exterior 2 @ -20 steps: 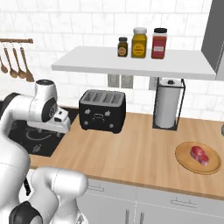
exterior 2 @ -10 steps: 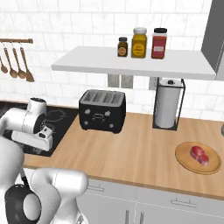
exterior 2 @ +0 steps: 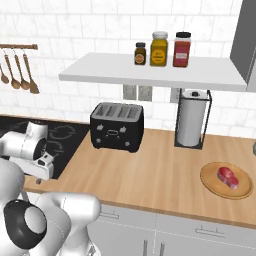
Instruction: Pick up the knife from the drawer and place it on the cutting board. Then place the meat from the plate to the cutting board.
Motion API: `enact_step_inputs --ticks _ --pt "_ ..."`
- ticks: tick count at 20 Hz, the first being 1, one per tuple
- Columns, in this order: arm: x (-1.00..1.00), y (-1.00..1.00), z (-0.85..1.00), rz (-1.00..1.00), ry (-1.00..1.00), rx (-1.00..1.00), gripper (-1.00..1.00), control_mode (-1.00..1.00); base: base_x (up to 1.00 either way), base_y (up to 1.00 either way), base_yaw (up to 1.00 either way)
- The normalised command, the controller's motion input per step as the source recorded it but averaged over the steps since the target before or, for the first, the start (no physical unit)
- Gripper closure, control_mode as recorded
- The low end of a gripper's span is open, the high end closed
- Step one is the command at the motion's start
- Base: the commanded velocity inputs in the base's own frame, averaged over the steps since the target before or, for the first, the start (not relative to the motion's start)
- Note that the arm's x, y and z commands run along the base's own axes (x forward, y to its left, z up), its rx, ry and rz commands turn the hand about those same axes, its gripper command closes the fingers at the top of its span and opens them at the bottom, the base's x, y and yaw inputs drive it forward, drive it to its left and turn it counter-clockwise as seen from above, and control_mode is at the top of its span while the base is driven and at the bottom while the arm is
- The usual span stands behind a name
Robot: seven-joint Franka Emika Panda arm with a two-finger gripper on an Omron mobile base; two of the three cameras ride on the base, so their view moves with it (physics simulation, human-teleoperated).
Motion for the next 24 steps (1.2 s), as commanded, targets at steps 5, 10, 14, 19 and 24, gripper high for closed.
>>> enact_step_inputs --ticks 5,10,14,19,24 --pt "-0.18 0.0 -0.15 0.0 0.0 0.0 -1.0 -1.0 0.0 0.0 0.0" --pt "-0.34 0.44 -0.28 0.0 0.0 0.0 -1.0 -1.0 0.0 0.0 0.0" --pt "-0.04 0.79 -0.34 -0.02 0.0 -0.04 -1.0 -1.0 0.0 0.0 0.0" --pt "-0.2 0.42 -0.49 -0.01 -0.04 -0.06 -1.0 -1.0 0.0 0.0 0.0" --pt "-0.35 -0.04 -0.31 0.0 -0.15 0.0 -1.0 -1.0 0.0 0.0 0.0"
